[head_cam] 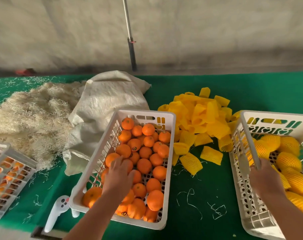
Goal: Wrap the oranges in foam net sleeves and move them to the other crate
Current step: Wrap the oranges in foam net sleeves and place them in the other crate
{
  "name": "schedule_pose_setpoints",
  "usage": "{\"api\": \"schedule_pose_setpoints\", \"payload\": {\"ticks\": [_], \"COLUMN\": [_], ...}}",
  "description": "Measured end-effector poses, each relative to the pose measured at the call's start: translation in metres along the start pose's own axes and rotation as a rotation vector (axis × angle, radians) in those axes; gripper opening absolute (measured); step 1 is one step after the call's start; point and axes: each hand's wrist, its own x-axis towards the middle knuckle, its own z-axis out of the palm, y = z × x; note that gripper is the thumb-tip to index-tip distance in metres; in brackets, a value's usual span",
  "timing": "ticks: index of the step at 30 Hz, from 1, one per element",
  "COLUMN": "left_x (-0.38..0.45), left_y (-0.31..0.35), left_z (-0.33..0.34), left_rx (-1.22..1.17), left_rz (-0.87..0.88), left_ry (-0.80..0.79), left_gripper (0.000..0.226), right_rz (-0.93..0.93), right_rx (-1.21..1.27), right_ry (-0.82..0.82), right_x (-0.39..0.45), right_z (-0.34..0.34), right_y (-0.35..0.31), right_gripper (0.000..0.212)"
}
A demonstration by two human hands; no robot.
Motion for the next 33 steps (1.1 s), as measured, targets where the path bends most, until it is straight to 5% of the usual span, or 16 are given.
{"api": "schedule_pose_setpoints", "payload": {"ticks": [7,21,30,33], "left_x": [0.011,0.056,0.059,0.052], "left_y": [-0.068,-0.034,-0.035,-0.024], "left_z": [-0.009,-0.010,-0.011,-0.015], "left_rx": [0.098,0.327,0.223,0.018], "left_rz": [-0.103,-0.079,-0.070,-0.028], "left_ry": [-0.048,-0.090,-0.026,0.079], "left_gripper": [0.064,0.070,0.070,0.067], "right_rz": [0.000,0.029,0.009,0.031], "right_rx": [-0.093,-0.057,-0.087,-0.111], "right_ry": [-0.008,-0.014,-0.010,-0.002], "right_x": [0.000,-0.003,-0.004,-0.005], "right_z": [0.001,0.001,-0.001,-0.002], "right_y": [0.002,-0.002,-0.007,-0.009], "right_gripper": [0.023,0.017,0.019,0.019]}}
